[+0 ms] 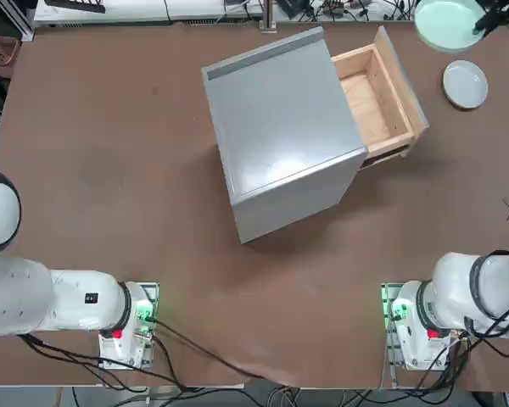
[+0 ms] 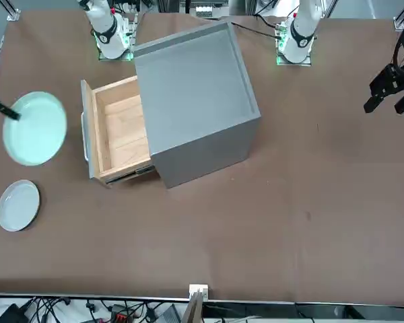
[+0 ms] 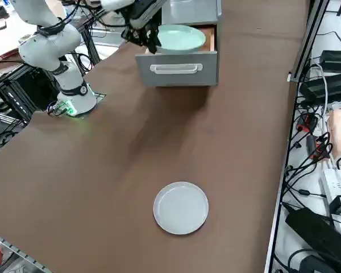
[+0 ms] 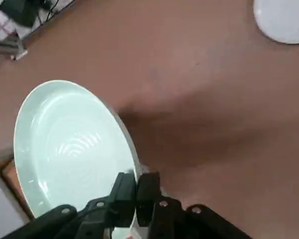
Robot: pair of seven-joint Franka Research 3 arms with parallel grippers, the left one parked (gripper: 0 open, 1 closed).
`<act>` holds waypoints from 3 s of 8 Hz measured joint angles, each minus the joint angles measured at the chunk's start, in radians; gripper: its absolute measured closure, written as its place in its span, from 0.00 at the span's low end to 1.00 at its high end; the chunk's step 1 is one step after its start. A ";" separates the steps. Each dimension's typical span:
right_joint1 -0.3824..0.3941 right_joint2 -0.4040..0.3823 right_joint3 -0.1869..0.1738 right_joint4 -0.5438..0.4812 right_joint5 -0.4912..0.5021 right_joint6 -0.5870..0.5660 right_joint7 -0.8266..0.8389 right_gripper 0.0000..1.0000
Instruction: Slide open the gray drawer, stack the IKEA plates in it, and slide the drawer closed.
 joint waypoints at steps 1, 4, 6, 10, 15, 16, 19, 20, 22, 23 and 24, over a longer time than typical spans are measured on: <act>0.061 -0.030 0.003 -0.047 -0.001 0.000 0.004 1.00; 0.191 -0.095 0.031 -0.185 -0.062 0.034 0.026 1.00; 0.216 -0.097 0.118 -0.221 -0.142 0.078 0.077 1.00; 0.221 -0.091 0.223 -0.283 -0.188 0.160 0.123 0.94; 0.237 -0.053 0.244 -0.226 -0.227 0.216 0.191 0.26; 0.197 -0.051 0.239 -0.183 -0.281 0.186 0.157 0.07; -0.041 0.027 0.225 -0.089 -0.351 0.169 -0.071 0.00; -0.123 0.088 0.221 -0.065 -0.357 0.207 -0.101 0.00; -0.246 0.241 0.217 0.003 -0.358 0.303 -0.106 0.00; -0.297 0.318 0.217 0.036 -0.358 0.365 -0.106 0.01; -0.329 0.392 0.213 0.065 -0.358 0.435 -0.085 0.03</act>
